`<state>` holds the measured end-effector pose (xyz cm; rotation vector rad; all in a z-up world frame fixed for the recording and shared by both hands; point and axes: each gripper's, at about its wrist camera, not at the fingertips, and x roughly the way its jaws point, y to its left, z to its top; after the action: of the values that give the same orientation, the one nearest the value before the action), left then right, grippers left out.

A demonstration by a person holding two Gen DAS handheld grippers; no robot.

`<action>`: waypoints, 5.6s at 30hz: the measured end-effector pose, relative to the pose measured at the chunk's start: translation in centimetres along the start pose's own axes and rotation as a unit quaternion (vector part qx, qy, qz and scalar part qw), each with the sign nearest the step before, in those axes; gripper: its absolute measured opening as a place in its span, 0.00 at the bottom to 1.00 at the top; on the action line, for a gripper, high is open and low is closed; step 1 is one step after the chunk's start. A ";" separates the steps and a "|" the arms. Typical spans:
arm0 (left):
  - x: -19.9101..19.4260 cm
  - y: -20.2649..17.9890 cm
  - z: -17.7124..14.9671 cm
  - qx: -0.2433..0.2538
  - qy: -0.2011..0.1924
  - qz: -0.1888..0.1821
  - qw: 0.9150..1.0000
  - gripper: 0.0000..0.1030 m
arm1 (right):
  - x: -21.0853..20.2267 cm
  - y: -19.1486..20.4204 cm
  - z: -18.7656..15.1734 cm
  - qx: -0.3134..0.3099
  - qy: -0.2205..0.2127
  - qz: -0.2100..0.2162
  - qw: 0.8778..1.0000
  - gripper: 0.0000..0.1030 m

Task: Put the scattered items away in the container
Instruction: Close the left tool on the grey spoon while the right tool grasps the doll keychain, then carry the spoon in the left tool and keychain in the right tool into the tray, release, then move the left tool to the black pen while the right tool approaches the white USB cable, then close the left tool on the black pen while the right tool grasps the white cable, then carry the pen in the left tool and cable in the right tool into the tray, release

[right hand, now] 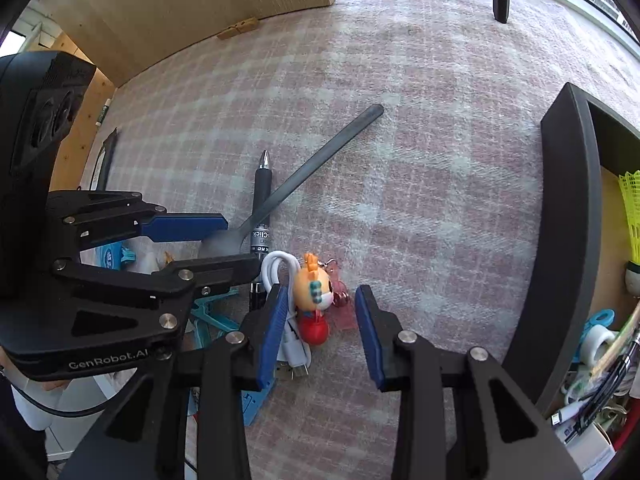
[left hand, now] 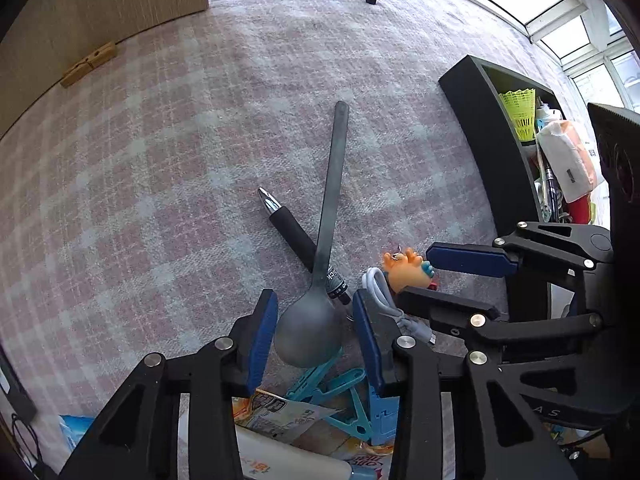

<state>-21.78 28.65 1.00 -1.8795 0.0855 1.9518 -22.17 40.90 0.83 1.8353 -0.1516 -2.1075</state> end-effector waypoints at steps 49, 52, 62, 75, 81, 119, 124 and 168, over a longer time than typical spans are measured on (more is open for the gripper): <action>-9.1 -7.3 -1.0 -0.010 -0.126 -0.055 0.990 0.03 | -12.7 -4.6 -4.0 0.085 -0.140 -0.001 0.987 0.20; -8.6 -10.2 -0.2 -0.002 -0.131 -0.070 0.989 0.03 | -15.1 -6.9 -5.4 0.103 -0.159 -0.026 0.982 0.20; -6.3 -16.1 2.2 -0.061 -0.110 -0.160 0.979 0.03 | -20.2 -15.3 -10.0 0.191 -0.195 -0.064 0.960 0.20; -3.1 -19.2 3.6 -0.049 -0.085 -0.123 0.987 0.40 | -21.6 -20.6 -12.6 0.247 -0.189 -0.114 0.943 0.31; -4.6 -18.0 2.9 -0.039 -0.107 -0.098 0.989 0.40 | -21.9 -19.4 -12.1 0.233 -0.201 -0.109 0.945 0.31; -0.4 1.3 -1.1 -0.206 -0.060 -0.009 0.977 0.34 | -0.9 3.3 -2.4 -0.052 -0.015 -0.019 0.998 0.30; 0.2 1.4 -0.8 -0.203 -0.053 -0.008 0.978 0.32 | 0.3 3.4 -2.2 -0.052 -0.005 -0.022 0.998 0.30; -4.5 -2.7 0.5 -0.150 -0.100 -0.001 0.984 0.10 | -8.2 -1.2 -3.9 0.022 -0.099 -0.039 0.994 0.17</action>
<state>-21.39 30.14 6.01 -1.8415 -0.2854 2.2416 -17.74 45.25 7.56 1.6769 -0.1774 -2.3575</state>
